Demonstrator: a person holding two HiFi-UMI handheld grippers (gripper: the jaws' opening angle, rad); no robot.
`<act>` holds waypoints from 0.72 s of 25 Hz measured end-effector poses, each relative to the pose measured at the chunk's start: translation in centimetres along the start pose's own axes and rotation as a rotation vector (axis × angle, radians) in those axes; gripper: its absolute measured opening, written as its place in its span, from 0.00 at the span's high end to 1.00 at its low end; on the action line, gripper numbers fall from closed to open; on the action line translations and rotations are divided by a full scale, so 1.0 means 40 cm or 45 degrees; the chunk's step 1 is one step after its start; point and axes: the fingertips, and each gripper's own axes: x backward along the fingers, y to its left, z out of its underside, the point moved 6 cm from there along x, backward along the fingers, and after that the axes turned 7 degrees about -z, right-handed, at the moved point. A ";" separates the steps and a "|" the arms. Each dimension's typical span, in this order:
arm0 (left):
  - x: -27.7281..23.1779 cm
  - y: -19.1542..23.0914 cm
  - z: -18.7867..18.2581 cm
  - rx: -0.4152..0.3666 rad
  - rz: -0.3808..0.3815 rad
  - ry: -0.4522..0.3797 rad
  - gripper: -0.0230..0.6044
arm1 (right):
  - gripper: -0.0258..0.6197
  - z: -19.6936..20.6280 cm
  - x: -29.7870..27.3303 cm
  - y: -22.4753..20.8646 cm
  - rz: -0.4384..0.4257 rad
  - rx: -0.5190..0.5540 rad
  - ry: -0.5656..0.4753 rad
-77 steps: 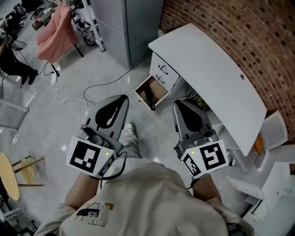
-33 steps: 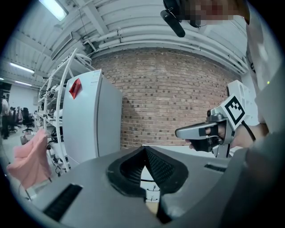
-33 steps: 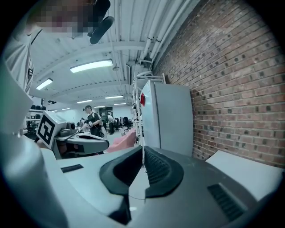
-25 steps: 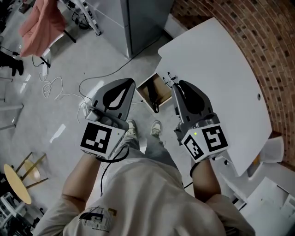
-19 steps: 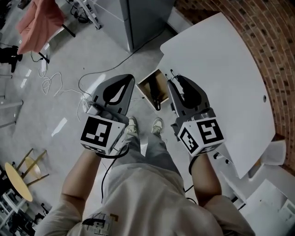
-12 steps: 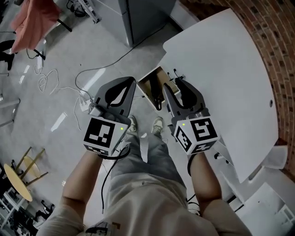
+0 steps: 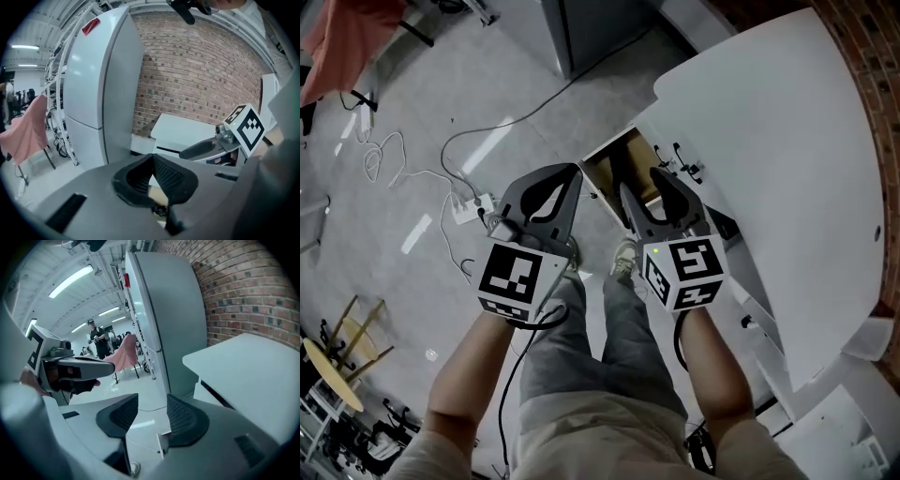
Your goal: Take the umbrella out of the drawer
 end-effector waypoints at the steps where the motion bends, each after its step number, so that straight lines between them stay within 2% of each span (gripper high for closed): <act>1: -0.020 0.005 0.028 0.005 -0.001 0.015 0.95 | 0.70 0.028 -0.027 -0.013 -0.002 -0.004 0.019; 12: -0.227 0.052 0.388 0.045 0.009 0.123 0.95 | 0.62 0.378 -0.279 -0.160 0.037 -0.009 0.230; 18: -0.337 0.074 0.605 0.112 0.007 0.151 0.95 | 0.57 0.553 -0.412 -0.243 0.073 -0.040 0.298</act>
